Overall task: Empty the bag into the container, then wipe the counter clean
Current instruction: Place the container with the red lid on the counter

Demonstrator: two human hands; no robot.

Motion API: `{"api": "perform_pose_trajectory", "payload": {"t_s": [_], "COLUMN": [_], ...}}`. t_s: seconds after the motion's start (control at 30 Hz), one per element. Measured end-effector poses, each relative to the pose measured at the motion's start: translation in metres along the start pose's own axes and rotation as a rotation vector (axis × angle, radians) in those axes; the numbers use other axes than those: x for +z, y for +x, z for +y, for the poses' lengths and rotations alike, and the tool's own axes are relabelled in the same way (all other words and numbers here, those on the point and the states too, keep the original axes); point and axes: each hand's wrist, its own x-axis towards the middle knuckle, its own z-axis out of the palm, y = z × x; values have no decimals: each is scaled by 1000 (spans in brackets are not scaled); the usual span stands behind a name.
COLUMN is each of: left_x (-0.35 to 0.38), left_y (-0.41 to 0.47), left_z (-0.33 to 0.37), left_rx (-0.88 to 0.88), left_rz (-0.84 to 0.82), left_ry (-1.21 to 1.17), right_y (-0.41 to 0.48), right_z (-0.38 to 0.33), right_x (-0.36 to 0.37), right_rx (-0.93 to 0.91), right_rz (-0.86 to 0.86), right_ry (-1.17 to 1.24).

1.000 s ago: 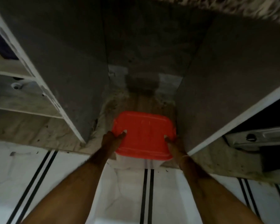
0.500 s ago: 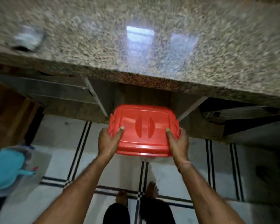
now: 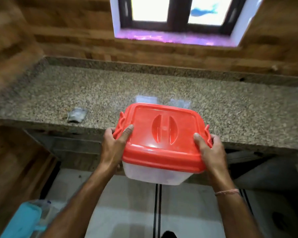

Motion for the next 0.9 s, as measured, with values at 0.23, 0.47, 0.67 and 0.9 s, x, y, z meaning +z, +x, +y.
{"api": "perform_pose_trajectory", "payload": {"t_s": [0.23,0.47,0.67,0.9], "left_x": [52,159,209,213], "left_y": [74,190,251,290], "left_z": [78,104,84,84], "left_rx": [91,80,-13,-87], "left_rz": [-26,-10,-29,-61], "left_ry": [-51,2,80,172], "right_y": [85,240,326,365], "right_z": [-76,-83,-67,-67], "right_x": [-7,9,35,48], "right_rx": [-105,-94,-54,-50], "right_rz": [55,74,-48,-149], "right_ry": [107,66,-52,-151]}}
